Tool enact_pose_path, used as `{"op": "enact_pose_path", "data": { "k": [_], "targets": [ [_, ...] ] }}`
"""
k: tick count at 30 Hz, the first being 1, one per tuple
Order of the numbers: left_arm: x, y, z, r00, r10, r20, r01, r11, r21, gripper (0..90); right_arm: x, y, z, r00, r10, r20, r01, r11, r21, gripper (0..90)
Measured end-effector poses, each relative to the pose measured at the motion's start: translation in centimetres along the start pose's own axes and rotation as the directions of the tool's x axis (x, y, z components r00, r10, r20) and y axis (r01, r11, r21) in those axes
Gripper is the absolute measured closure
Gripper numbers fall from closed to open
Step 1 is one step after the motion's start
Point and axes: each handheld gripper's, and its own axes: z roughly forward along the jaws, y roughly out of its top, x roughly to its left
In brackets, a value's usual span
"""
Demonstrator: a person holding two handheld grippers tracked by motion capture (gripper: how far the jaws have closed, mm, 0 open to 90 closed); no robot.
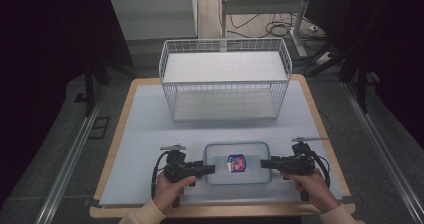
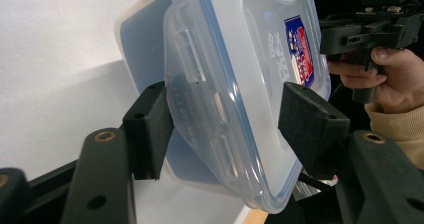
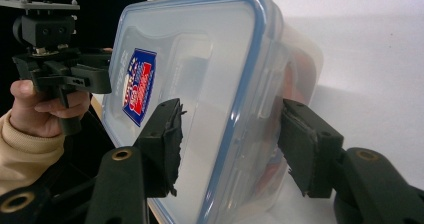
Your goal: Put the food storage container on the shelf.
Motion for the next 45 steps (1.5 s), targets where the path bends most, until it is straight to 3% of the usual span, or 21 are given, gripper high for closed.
{"op": "enact_pose_path", "data": {
  "k": [22, 26, 33, 45],
  "targets": [
    [-1.4, -0.8, -0.7, 0.9991, 0.023, -0.035, -0.025, 0.9991, -0.035, 45.4, 1.2, -1.4, -0.8, 0.9990, -0.042, 0.014, 0.043, 0.997, -0.061, 49.0],
    [-2.0, -0.8, -0.9, 0.9958, 0.055, -0.073, -0.059, 0.9973, -0.043, 45.8, 1.5, -1.4, -1.0, 0.9968, -0.078, 0.017, 0.079, 0.994, -0.070, 50.2],
    [-2.1, -0.8, -1.0, 0.9959, 0.051, -0.075, -0.055, 0.9972, -0.051, 45.9, 1.5, -1.4, -1.0, 0.9971, -0.075, 0.013, 0.076, 0.994, -0.078, 50.3],
    [-2.6, 0.1, -1.8, 0.9945, 0.077, -0.071, -0.082, 0.9941, -0.071, 46.7, 1.9, -1.0, -1.4, 0.9961, -0.088, 0.005, 0.088, 0.991, -0.104, 50.3]
  ]
}}
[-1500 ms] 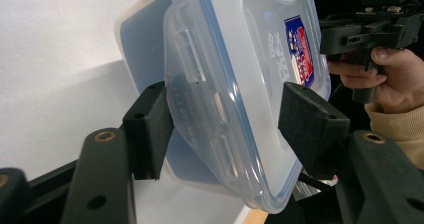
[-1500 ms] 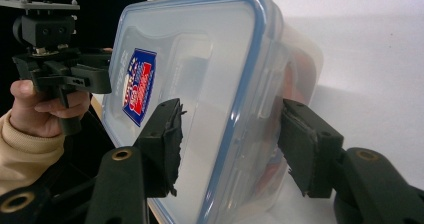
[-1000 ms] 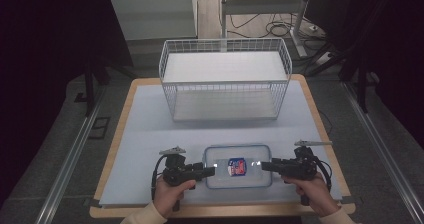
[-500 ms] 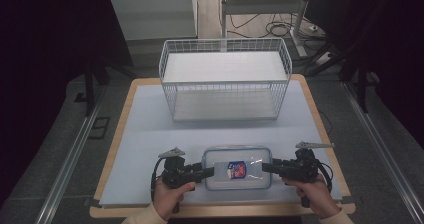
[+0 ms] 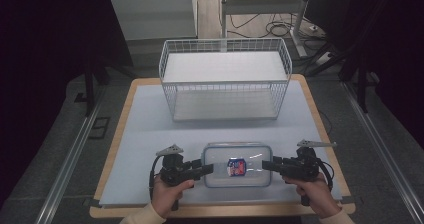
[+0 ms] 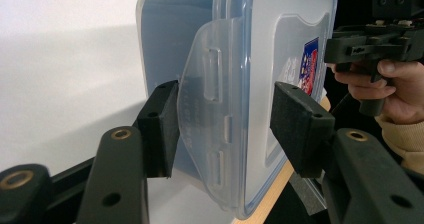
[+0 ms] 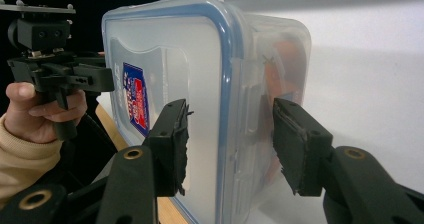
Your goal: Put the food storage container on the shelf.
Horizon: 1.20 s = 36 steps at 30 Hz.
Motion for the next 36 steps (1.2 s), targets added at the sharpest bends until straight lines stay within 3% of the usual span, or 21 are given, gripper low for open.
{"op": "enact_pose_path", "data": {
  "k": [13, 20, 26, 36],
  "targets": [
    [-0.1, 1.3, -0.5, 1.0000, 0.002, -0.005, -0.002, 0.9998, -0.018, 46.6, 0.7, 1.7, 0.0, 0.9996, -0.028, 0.005, 0.028, 0.999, -0.032, 50.2],
    [-0.6, 3.4, -1.2, 0.9996, 0.025, -0.009, -0.025, 0.9988, -0.042, 46.6, 1.1, 3.0, -0.3, 0.9993, -0.038, 0.003, 0.038, 0.998, -0.056, 50.1],
    [-1.4, 5.3, -2.3, 0.9983, 0.057, -0.015, -0.058, 0.9957, -0.072, 46.7, 2.2, 5.4, -0.9, 0.9963, -0.086, -0.002, 0.085, 0.992, -0.088, 50.1],
    [-1.6, 7.9, -3.1, 0.9968, 0.077, -0.021, -0.078, 0.9920, -0.099, 47.2, 2.6, 7.4, -1.1, 0.9955, -0.093, -0.014, 0.091, 0.989, -0.116, 50.1]
  ]
}}
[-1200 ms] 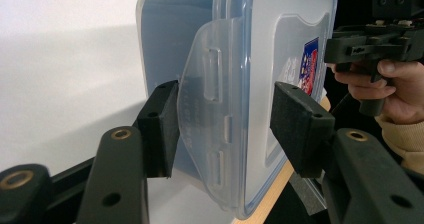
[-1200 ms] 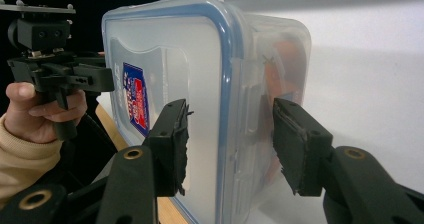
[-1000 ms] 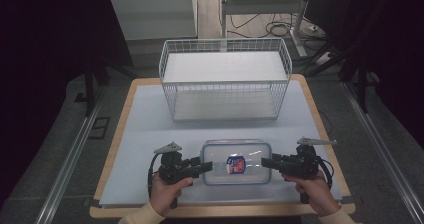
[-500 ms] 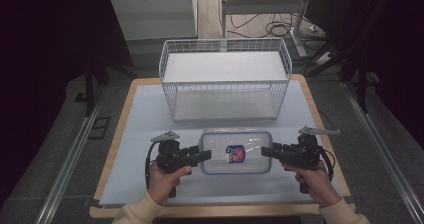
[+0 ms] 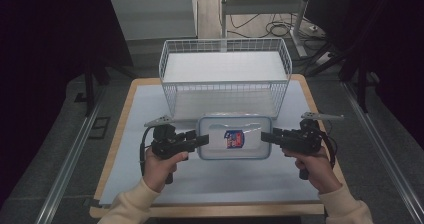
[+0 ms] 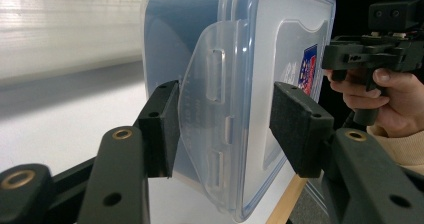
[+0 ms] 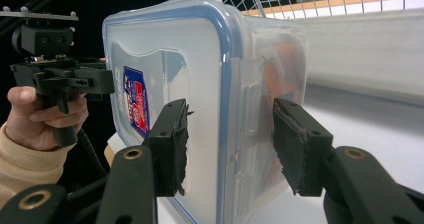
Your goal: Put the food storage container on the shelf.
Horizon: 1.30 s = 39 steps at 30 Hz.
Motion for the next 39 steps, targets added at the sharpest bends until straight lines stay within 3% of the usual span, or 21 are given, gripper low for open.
{"op": "enact_pose_path", "data": {
  "k": [12, 28, 39],
  "targets": [
    [0.2, 2.0, -0.3, 1.0000, 0.001, 0.005, -0.001, 0.9994, -0.033, 47.5, 0.0, 2.7, 0.4, 1.0000, -0.010, -0.001, 0.010, 1.000, -0.024, 50.0],
    [0.6, 5.0, -0.5, 0.9995, 0.033, 0.001, -0.033, 0.9986, -0.042, 47.7, 0.0, 5.8, 0.8, 0.9997, -0.022, 0.006, 0.022, 0.998, -0.053, 49.5],
    [1.2, 7.4, -0.5, 0.9996, 0.029, 0.005, -0.029, 0.9979, -0.057, 47.7, 0.1, 8.1, 1.3, 0.9993, -0.032, 0.018, 0.033, 0.997, -0.069, 49.2]
  ]
}}
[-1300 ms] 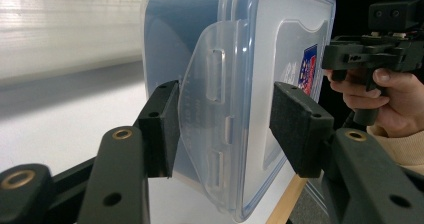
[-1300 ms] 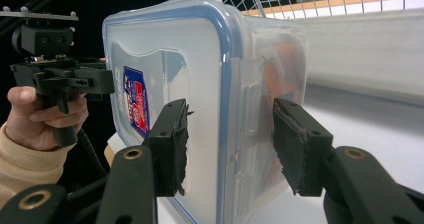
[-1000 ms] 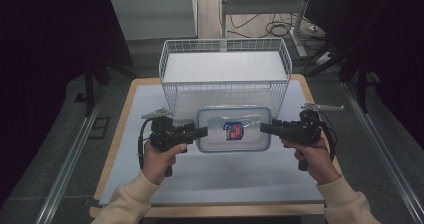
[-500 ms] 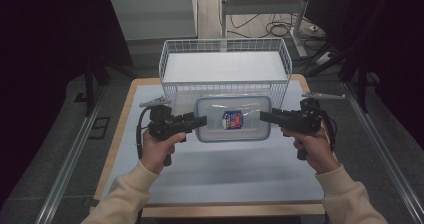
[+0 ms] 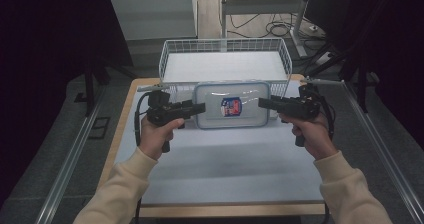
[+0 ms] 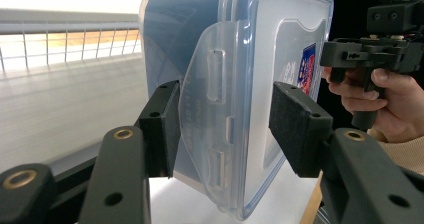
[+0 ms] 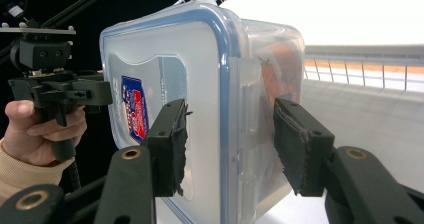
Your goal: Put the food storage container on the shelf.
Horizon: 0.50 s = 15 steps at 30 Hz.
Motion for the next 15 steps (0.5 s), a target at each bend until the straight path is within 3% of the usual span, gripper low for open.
{"op": "enact_pose_path", "data": {
  "k": [15],
  "targets": [
    [1.4, 3.3, 0.0, 1.0000, 0.004, -0.007, -0.004, 0.9999, -0.011, 47.7, -0.2, 3.5, 1.6, 0.9999, -0.010, 0.013, 0.010, 1.000, 0.000, 48.5]
  ]
}}
